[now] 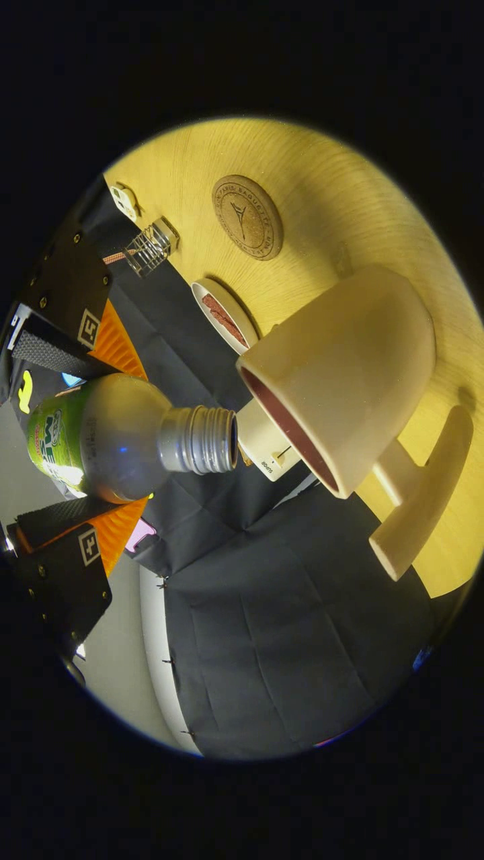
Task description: Take the bottle from table, then pour the juice into the cup, finally place the bottle on the coaster
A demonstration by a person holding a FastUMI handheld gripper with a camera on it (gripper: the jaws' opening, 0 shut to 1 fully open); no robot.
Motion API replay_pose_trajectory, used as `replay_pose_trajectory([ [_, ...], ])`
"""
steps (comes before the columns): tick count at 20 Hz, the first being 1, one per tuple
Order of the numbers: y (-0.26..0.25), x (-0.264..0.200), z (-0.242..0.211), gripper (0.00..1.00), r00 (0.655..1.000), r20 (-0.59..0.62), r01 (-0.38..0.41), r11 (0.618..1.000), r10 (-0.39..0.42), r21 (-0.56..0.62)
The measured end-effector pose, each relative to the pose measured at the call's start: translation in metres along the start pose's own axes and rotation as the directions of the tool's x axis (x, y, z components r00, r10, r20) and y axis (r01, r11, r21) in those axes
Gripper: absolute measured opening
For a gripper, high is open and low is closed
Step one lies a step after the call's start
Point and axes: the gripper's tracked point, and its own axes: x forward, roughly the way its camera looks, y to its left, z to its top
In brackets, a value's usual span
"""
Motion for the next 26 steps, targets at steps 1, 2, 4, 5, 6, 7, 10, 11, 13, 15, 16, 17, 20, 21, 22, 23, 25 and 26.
replay_pose_trajectory([
  [1, 0.002, -0.001, 0.0, 0.81, 1.0, 0.0, -0.004, 1.0, 0.004, 0.017],
  [2, 0.002, -0.001, 0.001, 0.81, 1.0, -0.001, -0.004, 0.999, 0.004, 0.034],
  [4, -0.001, -0.004, 0.0, 0.81, 1.0, -0.009, 0.001, 0.998, -0.001, 0.062],
  [5, 0.0, -0.004, 0.0, 0.81, 1.0, -0.012, -0.004, 0.996, 0.005, 0.085],
  [6, 0.004, -0.004, -0.001, 0.8, 1.0, -0.018, -0.018, 0.993, 0.02, 0.114],
  [7, 0.008, -0.004, -0.004, 0.81, 0.999, -0.025, -0.03, 0.988, 0.035, 0.153],
  [10, 0.016, -0.003, -0.008, 0.81, 0.997, -0.051, -0.041, 0.96, 0.057, 0.278],
  [11, 0.017, -0.004, -0.009, 0.81, 0.997, -0.059, -0.036, 0.948, 0.057, 0.316],
  [13, 0.017, -0.006, -0.009, 0.81, 0.996, -0.069, -0.031, 0.925, 0.062, 0.379],
  [15, 0.02, -0.006, -0.01, 0.81, 0.995, -0.076, -0.028, 0.906, 0.066, 0.422],
  [16, 0.021, -0.007, -0.011, 0.81, 0.994, -0.082, -0.028, 0.898, 0.071, 0.44],
  [17, 0.023, -0.008, -0.011, 0.81, 0.993, -0.083, -0.033, 0.889, 0.079, 0.457],
  [20, 0.028, -0.007, -0.012, 0.81, 0.991, -0.085, -0.043, 0.848, 0.104, 0.528],
  [21, 0.029, -0.007, -0.011, 0.81, 0.99, -0.084, -0.048, 0.826, 0.114, 0.561],
  [22, 0.031, -0.01, -0.01, 0.81, 0.988, -0.082, -0.055, 0.802, 0.129, 0.595],
  [23, 0.032, -0.011, -0.009, 0.81, 0.987, -0.079, -0.062, 0.777, 0.142, 0.627],
  [25, 0.035, -0.014, -0.01, 0.81, 0.984, -0.08, -0.064, 0.731, 0.161, 0.68],
  [26, 0.035, -0.015, -0.009, 0.81, 0.983, -0.079, -0.066, 0.713, 0.168, 0.698],
])
